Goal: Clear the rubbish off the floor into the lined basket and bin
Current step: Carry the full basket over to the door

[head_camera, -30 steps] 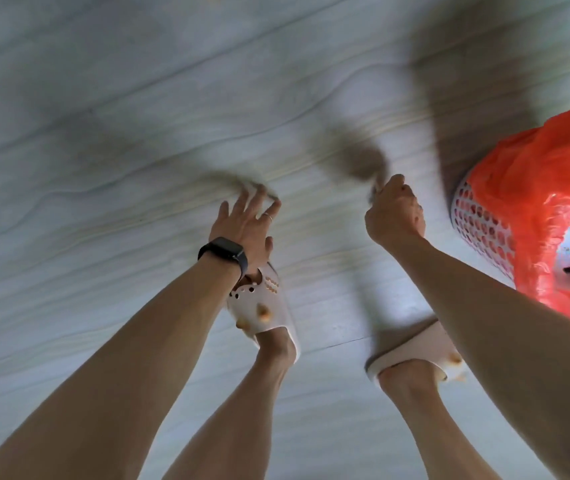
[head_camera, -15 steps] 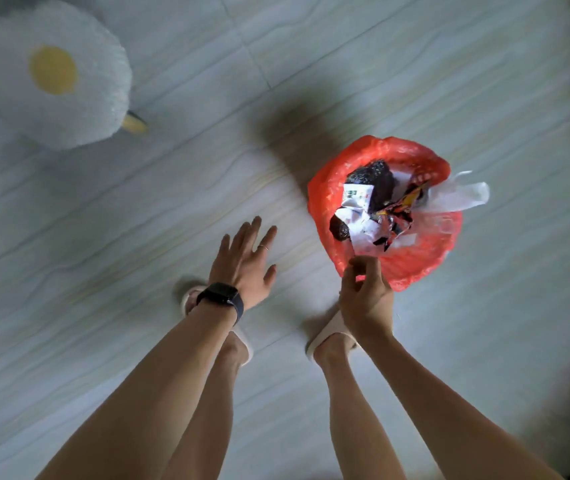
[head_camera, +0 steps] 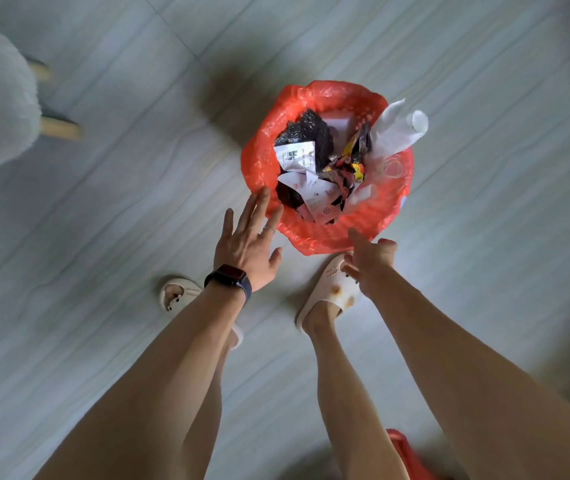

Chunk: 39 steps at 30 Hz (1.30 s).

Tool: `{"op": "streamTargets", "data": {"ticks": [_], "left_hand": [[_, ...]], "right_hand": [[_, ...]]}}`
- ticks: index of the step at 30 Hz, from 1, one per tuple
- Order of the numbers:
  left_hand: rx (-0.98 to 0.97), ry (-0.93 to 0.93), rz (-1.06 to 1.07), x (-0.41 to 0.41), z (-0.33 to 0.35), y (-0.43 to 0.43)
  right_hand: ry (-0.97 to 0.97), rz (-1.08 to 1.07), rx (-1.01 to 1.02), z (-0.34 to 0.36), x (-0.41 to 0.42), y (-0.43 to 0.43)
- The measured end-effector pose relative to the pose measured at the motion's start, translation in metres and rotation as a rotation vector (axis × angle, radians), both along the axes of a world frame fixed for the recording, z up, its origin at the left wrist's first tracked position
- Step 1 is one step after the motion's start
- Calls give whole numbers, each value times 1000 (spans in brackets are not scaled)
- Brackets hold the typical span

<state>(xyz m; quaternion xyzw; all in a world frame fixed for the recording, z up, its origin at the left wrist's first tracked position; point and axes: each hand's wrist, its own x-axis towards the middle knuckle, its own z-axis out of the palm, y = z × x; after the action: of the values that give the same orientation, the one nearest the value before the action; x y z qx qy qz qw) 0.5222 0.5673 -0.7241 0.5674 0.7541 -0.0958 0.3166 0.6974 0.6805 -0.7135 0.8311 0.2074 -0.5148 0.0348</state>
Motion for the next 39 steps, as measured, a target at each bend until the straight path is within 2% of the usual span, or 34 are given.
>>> {"op": "streamTargets", "data": {"ticks": [2,5,9,13,17,18,20,23,24,26,29,32,33,34,38,39], "left_hand": [[5,-11,-4,2,-2,0],[-21,-11,-25,-5,-1,1],[-83,-26,3,-20,14,-3],[-57,-61,141,-32,66,-12],[-47,-32,312,-51,131,-46],[-20,8,414,-66,154,-67],[-9,7,490,-69,164,-73],[-41,65,805,-74,194,-138],[-24,72,1009,-63,202,-178],[-16,57,1187,-47,207,-207],[-54,44,1466,-10,233,-294],[-49,99,1649,27,261,-373],[-26,127,1770,41,281,-419],[4,136,1804,47,286,-433],[258,208,2151,82,356,-538],[292,214,2173,82,369,-546]], "right_hand": [[170,-185,-18,-6,-4,3],[88,-155,71,-12,-16,6],[31,58,81,7,-29,9],[-37,402,0,55,-26,10],[-154,799,60,117,-30,-17],[-109,938,106,135,-51,-23],[-112,1018,129,152,-54,-26],[-4,1298,168,179,-93,-60],[37,1434,178,188,-113,-81],[66,1462,175,200,-132,-93],[156,1642,162,226,-166,-157],[226,1757,180,260,-194,-222],[297,1820,152,275,-211,-267],[315,1768,117,287,-213,-280],[488,1839,25,351,-237,-414],[503,1864,16,361,-236,-429]]}}
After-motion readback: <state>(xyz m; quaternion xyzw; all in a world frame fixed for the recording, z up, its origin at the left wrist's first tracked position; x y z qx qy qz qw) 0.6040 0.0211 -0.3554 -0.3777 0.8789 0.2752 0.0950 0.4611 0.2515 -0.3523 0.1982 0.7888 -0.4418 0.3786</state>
